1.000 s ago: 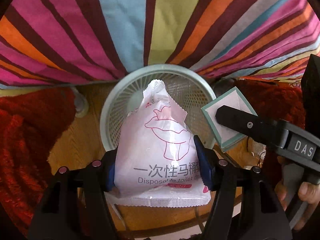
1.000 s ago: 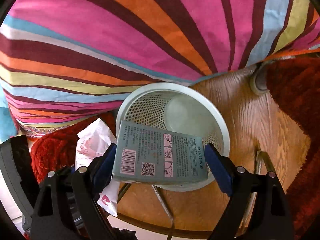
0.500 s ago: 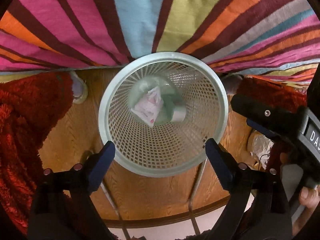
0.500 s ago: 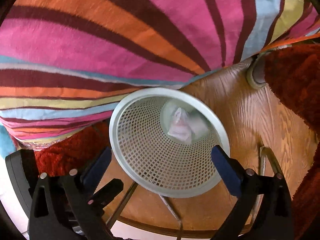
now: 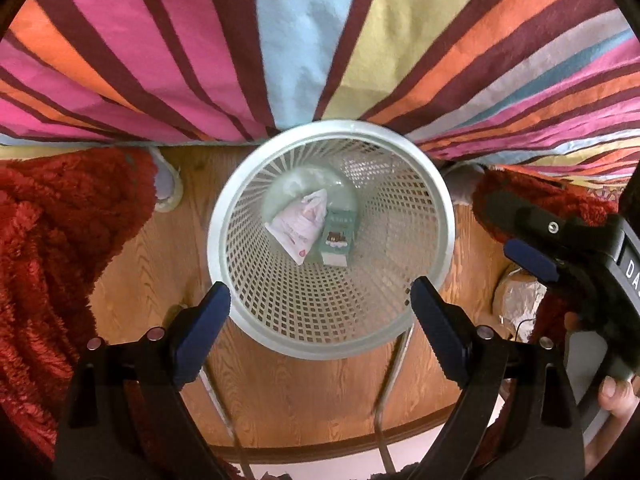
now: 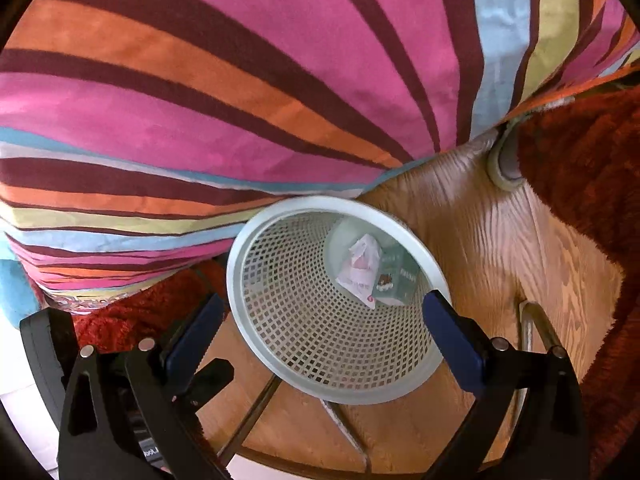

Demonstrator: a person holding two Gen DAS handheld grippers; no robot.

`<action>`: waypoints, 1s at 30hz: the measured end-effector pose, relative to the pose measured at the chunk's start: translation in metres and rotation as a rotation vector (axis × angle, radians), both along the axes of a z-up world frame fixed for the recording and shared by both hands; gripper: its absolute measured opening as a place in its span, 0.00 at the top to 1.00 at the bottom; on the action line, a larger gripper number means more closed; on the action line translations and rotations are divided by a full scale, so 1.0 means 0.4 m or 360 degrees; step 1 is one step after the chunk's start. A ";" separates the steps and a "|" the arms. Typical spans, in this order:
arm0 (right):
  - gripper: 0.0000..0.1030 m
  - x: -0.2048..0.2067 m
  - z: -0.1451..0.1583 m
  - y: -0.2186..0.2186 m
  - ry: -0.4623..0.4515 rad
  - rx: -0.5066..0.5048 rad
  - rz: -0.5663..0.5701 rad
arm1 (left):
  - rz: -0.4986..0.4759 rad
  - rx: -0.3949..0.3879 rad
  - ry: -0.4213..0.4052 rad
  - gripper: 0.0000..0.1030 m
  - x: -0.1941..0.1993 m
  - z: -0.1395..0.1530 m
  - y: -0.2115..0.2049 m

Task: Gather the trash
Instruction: 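Raise both tools back toward the boxes on the bed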

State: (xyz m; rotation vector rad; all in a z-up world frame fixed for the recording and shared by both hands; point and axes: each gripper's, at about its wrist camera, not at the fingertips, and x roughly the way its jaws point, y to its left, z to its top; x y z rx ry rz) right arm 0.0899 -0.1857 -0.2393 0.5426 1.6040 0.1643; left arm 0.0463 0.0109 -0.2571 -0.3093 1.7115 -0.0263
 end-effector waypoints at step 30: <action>0.07 0.092 0.595 -0.012 -0.1546 -0.0479 0.0145 | 0.0151 0.0194 -0.1118 0.14 0.155 0.515 0.121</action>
